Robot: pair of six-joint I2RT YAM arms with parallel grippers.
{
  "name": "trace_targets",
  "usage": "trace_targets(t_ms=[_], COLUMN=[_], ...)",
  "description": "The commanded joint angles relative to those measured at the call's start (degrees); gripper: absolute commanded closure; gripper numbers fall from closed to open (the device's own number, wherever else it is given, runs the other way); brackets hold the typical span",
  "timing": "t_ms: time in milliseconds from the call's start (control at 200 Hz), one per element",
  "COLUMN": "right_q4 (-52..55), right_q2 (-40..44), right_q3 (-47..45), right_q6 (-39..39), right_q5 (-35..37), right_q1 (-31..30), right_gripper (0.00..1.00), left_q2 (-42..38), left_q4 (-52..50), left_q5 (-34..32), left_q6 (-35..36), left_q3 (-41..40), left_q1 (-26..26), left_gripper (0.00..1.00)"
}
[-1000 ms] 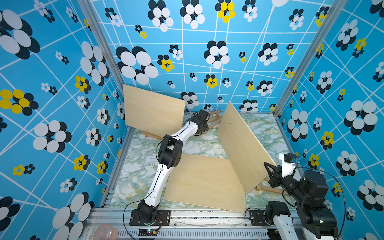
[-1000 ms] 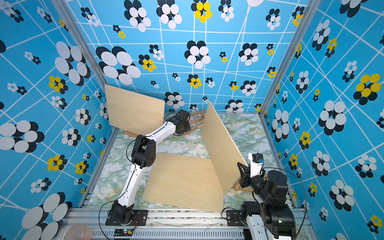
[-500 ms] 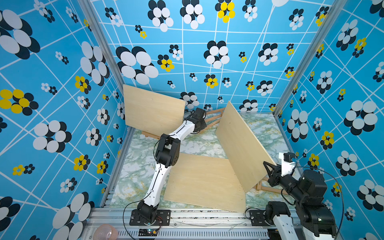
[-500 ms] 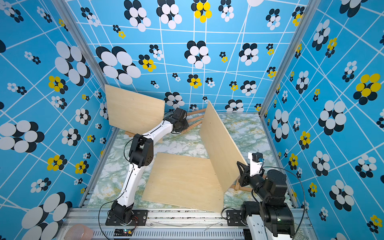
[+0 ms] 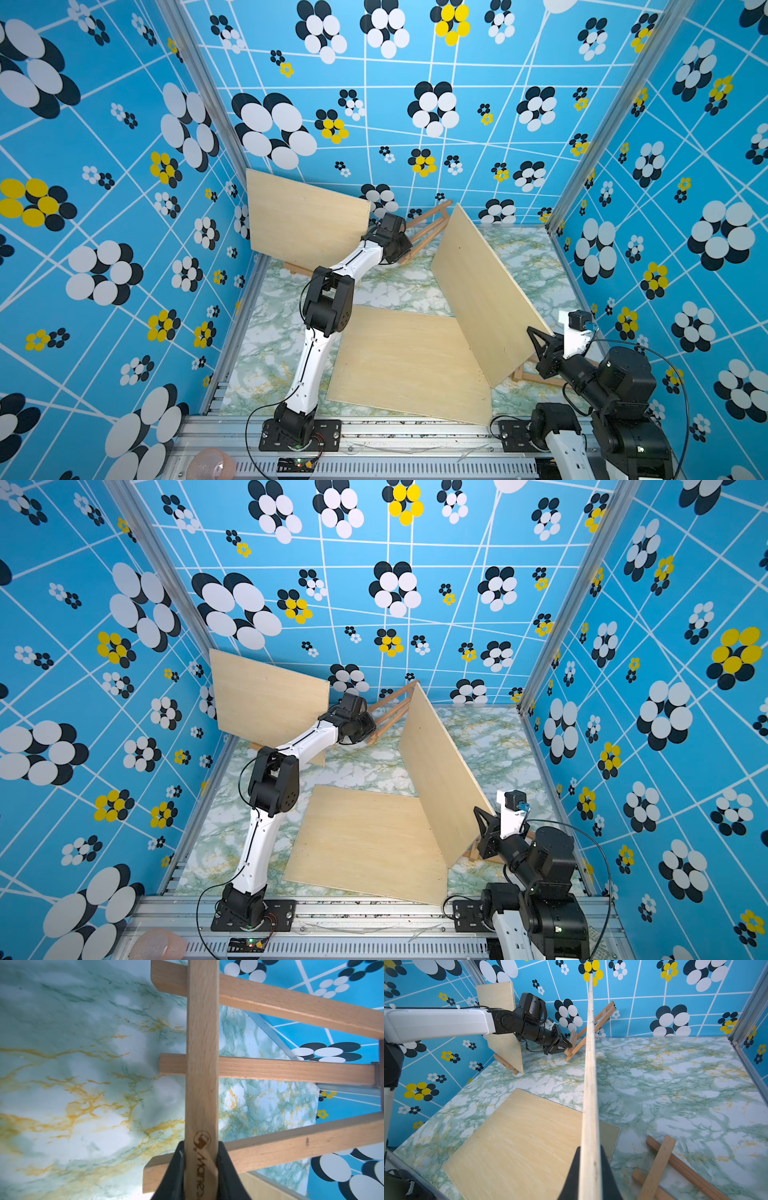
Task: Assemble the easel
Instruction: Pick up the easel at the center of the board, then place the easel at the center of the board.
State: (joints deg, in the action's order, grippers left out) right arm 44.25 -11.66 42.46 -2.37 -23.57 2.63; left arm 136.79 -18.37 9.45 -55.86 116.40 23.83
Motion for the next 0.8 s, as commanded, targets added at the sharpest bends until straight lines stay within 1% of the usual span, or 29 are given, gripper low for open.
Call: trace_targets(t_ms=[0,225,280,330,390,485,580,705,795], right_q4=[-2.72,-2.21,-2.21,-2.37,-2.63,-3.08,-3.53,-3.9,-4.2], right_q2=[1.21,1.1,1.11,1.2,1.35,1.33,1.36,1.5,1.21], right_q3=[2.42,3.97,3.79,3.59,3.22,2.68,1.83,1.13,0.62], right_q6=[-0.95,-0.95,-0.89,-0.92,-1.11,-1.38,-1.75,-1.83,-1.99], right_q5=[-4.19,-4.42,-4.46,-4.55,-4.79,-4.98,-5.24,-5.52,-5.56], right_q1=[-0.1,-0.14,-0.11,-0.23,-0.21,-0.18,-0.24,-0.18,-0.26], right_gripper=[1.0,1.0,1.0,1.0,1.0,1.0,1.0,1.0,1.0], left_q2=[-4.26,-3.92,-4.76,-5.69,-6.77,-6.83,-7.07,-6.6,-6.71], left_q4=[9.65,18.14,20.0,24.27,27.01,29.45,27.94,35.2,34.47], left_q5=[3.86,10.99,11.91,12.67,13.49,15.84,15.39,15.97,14.95], left_q6=[-4.6,-9.12,-9.7,-10.48,-11.67,-11.97,-10.44,-13.64,-11.55], left_q3=[-1.4,-3.42,-4.27,-5.97,-7.38,-7.07,-7.97,-14.9,-17.93], left_q1=[-1.2,-1.32,-1.33,-1.41,-1.66,-1.95,-2.27,-3.13,-3.31], left_gripper=[1.0,1.0,1.0,1.0,1.0,1.0,1.0,1.0,1.0])
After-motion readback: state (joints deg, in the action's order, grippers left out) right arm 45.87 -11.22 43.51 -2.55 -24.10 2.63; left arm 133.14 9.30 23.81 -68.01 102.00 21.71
